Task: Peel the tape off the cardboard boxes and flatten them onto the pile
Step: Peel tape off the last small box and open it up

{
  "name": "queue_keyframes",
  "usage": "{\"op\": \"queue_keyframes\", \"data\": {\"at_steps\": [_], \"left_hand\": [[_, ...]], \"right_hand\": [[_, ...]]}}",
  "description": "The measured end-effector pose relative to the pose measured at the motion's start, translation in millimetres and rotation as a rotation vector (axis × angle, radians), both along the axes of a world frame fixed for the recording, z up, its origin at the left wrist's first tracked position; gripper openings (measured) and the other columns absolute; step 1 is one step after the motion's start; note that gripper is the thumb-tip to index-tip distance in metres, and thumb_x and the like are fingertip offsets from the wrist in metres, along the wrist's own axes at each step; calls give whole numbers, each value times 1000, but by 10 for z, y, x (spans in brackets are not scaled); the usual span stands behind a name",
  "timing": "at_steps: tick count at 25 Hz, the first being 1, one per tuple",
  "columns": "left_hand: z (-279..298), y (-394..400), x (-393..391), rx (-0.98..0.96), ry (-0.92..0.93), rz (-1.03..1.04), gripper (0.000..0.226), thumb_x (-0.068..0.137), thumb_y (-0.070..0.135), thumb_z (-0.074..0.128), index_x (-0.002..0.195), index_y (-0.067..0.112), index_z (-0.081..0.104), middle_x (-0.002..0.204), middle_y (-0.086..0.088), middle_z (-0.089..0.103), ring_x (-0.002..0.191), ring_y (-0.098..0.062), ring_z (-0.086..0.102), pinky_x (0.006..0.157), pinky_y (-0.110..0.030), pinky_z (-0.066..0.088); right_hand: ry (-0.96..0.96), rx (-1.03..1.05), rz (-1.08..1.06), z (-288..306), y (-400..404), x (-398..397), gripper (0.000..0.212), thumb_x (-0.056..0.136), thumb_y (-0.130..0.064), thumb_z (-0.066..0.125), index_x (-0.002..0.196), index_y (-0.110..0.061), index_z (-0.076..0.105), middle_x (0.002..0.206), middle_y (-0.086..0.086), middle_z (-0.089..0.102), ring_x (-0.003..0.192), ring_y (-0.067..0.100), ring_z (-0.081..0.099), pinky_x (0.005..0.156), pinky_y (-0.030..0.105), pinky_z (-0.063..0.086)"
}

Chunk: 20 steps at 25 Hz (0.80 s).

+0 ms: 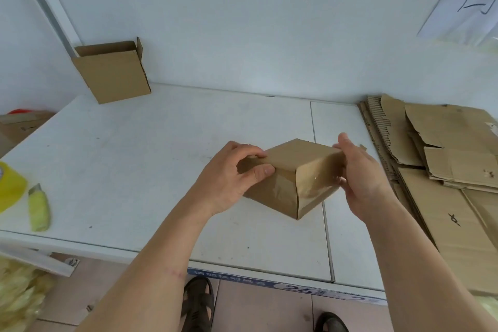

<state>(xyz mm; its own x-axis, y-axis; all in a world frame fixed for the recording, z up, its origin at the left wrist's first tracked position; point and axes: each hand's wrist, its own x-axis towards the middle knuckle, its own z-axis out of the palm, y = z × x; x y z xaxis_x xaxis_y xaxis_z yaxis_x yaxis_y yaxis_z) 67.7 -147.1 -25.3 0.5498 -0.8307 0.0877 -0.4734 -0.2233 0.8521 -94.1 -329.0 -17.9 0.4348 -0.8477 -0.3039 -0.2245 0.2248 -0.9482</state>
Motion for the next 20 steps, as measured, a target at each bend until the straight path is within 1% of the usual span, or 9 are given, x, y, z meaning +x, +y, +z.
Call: {"op": "queue_keyframes", "data": {"at_steps": [3, 5, 8, 11, 12, 14, 16, 18, 20], "left_hand": [[19, -36, -65, 74, 25, 159, 34, 87, 64, 47, 95, 35, 62, 93, 12, 63, 88, -2, 58, 73, -22, 43], [5, -51, -116, 136, 50, 164, 41, 92, 63, 40, 84, 27, 59, 81, 10, 63, 79, -7, 60, 65, -25, 41], [-45, -41, -190, 234, 14, 32, 47, 96, 58, 39, 80, 19, 59, 79, 6, 66, 75, -10, 60, 64, -24, 42], [-77, -68, -244, 64, -57, 73, 15, 95, 40, 57, 96, 25, 56, 97, 10, 63, 86, -2, 60, 72, -17, 43], [-68, -86, -270, -16, -41, 75, 17, 94, 34, 61, 107, 29, 53, 109, 12, 61, 92, 2, 60, 76, -15, 45], [-72, -116, -323, -100, -137, -24, 53, 93, 29, 64, 133, 46, 35, 139, 20, 41, 103, 3, 59, 84, -13, 47], [-101, -138, -338, -89, -320, -120, 70, 93, 27, 63, 141, 53, 20, 149, 25, 18, 111, 2, 52, 86, -12, 45], [-146, -180, -321, -102, -445, -153, 62, 91, 28, 66, 140, 45, 32, 150, 22, 17, 114, 4, 46, 82, -11, 42], [-178, -232, -309, -113, -488, -142, 52, 89, 34, 67, 137, 35, 46, 147, 21, 25, 115, 5, 44, 83, -17, 46]], "right_hand": [[-132, -139, 60, 21, 113, 22, 22, 95, -53, 52, 109, -39, 60, 123, -18, 59, 122, 4, 51, 110, 34, 37], [-120, -239, 121, 13, 146, 27, 20, 94, -54, 54, 110, -44, 61, 140, -19, 49, 128, -2, 44, 110, 29, 33], [8, -390, 150, 8, 103, 32, 37, 97, -55, 45, 125, -37, 61, 152, -20, 33, 131, -5, 33, 105, 22, 25], [94, -513, 165, 7, 79, 70, 51, 100, -57, 34, 132, -27, 59, 153, -14, 33, 139, -2, 29, 105, 20, 22], [109, -534, 178, 11, 75, 80, 54, 100, -58, 29, 133, -26, 58, 153, -13, 33, 141, -1, 26, 105, 20, 21], [125, -566, 210, 13, 58, 86, 59, 100, -58, 22, 132, -25, 58, 147, -16, 38, 140, -8, 21, 105, 18, 20], [110, -637, 244, 6, 67, 75, 59, 100, -55, 21, 130, -23, 60, 135, -25, 44, 139, -13, 17, 109, 19, 21], [95, -680, 229, -5, 86, 63, 54, 102, -50, 27, 120, -17, 65, 123, -36, 43, 142, -6, 21, 108, 17, 26], [96, -650, 211, -12, 102, 70, 46, 102, -47, 32, 103, -16, 66, 108, -47, 35, 142, -3, 26, 94, 7, 27]]}}
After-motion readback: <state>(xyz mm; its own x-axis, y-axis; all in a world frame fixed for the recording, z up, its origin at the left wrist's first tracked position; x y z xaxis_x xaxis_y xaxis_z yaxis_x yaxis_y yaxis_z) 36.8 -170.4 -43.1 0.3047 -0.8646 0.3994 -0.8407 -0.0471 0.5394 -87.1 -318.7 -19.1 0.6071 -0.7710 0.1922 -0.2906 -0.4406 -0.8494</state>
